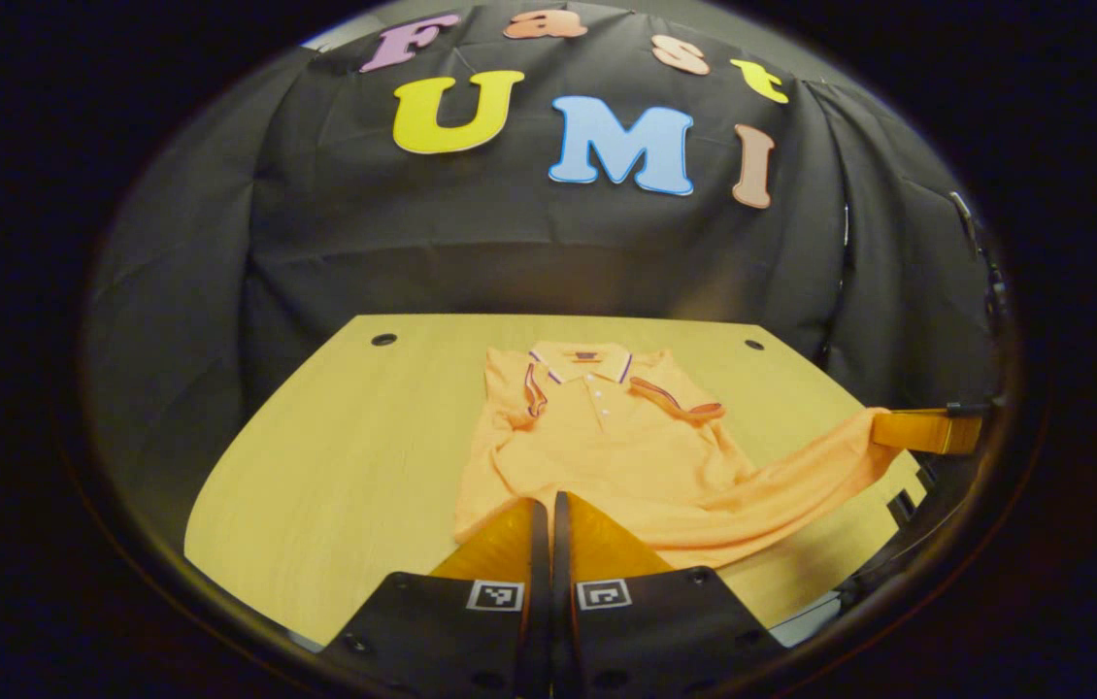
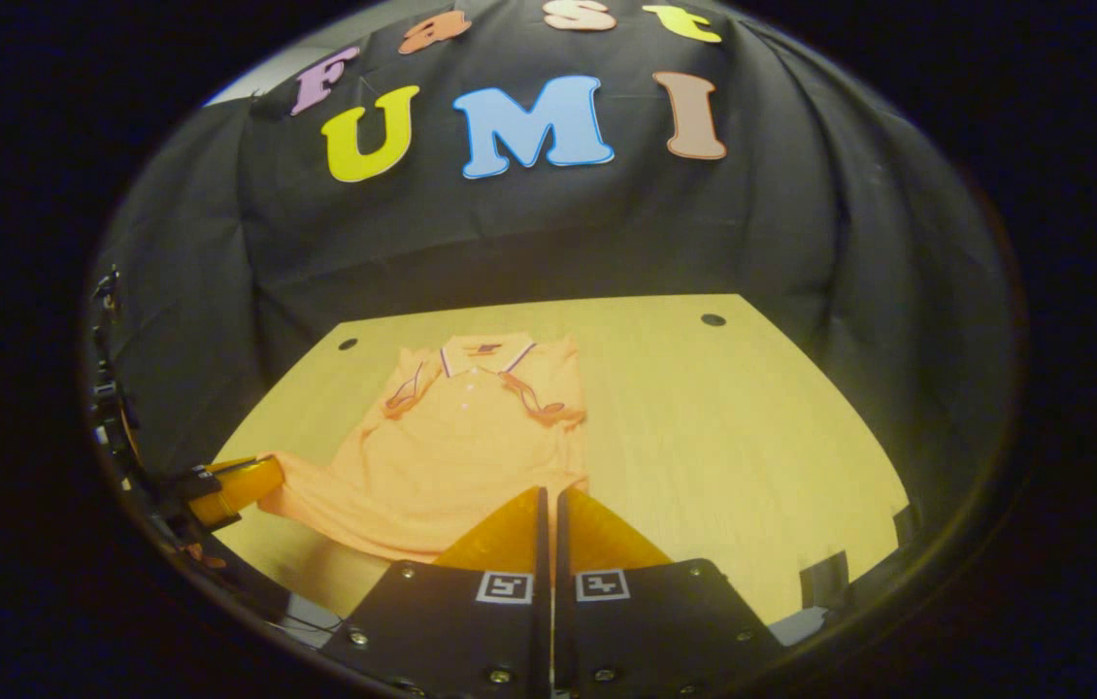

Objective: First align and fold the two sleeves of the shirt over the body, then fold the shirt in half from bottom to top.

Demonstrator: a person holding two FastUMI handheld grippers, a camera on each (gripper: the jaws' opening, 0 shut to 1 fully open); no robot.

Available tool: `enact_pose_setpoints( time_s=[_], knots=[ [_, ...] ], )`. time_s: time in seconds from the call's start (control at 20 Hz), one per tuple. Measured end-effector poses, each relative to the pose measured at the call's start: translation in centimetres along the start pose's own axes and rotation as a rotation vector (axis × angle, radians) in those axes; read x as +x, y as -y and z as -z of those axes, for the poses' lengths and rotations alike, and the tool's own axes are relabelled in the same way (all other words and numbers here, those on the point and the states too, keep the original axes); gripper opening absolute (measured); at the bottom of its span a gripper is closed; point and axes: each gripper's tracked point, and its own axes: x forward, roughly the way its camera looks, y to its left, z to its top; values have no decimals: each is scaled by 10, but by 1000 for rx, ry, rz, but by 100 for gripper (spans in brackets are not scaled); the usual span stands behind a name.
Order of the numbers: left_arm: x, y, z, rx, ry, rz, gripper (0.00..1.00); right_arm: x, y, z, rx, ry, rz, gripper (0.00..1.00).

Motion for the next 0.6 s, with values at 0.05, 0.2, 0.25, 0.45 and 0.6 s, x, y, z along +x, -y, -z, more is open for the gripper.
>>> enact_pose_setpoints(
  time_s=[0.05,0.2,0.25,0.45,0.6],
  knots=[
    [9,-2,-11,-10,4,4,6,7,0,-9,0,1,3,2],
    [35,-8,-38,-23,10,15,6,33,0,-38,8,17,17,2],
    [44,-9,-46,-20,13,18,6,41,-1,-47,11,23,22,2],
    [82,-15,-84,-14,31,38,6,73,-3,-81,17,35,39,2],
    [113,-21,-108,-8,42,48,6,98,-5,-105,12,39,47,2]
  ],
)
